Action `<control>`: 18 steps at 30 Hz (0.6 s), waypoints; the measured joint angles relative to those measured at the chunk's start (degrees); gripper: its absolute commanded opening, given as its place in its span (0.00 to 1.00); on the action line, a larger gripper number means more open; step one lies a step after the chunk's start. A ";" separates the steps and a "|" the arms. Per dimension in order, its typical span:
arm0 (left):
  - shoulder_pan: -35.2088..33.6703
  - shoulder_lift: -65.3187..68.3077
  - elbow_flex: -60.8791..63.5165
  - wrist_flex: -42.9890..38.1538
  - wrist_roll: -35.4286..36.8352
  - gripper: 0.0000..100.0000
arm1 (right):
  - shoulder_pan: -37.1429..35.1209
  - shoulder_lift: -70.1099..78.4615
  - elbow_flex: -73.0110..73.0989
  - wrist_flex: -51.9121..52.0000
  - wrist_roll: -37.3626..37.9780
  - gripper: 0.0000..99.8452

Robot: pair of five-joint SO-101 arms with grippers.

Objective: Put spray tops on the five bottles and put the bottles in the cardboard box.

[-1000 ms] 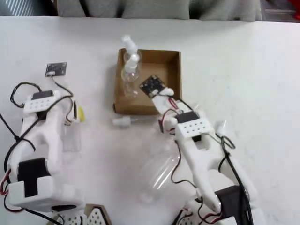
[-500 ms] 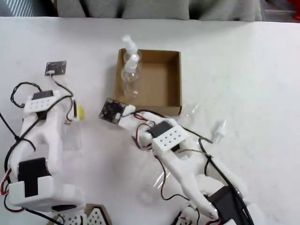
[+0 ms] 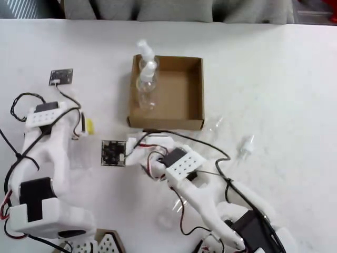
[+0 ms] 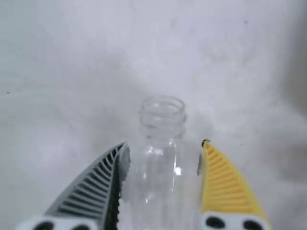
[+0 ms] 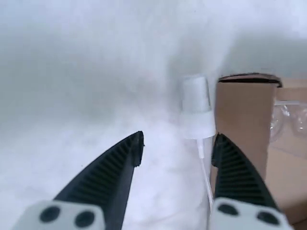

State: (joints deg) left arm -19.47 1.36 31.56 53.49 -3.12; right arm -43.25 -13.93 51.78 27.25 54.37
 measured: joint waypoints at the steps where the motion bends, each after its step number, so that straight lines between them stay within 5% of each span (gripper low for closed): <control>1: 0.00 0.00 0.00 0.00 0.00 0.02 | 0.00 0.00 0.00 -0.44 0.18 0.19; 18: -0.09 0.00 0.00 0.00 0.00 0.02 | 0.35 10.90 -4.40 -5.01 4.84 0.19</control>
State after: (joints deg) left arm -19.56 1.36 31.56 53.49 -3.12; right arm -42.90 -3.03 47.38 22.24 59.21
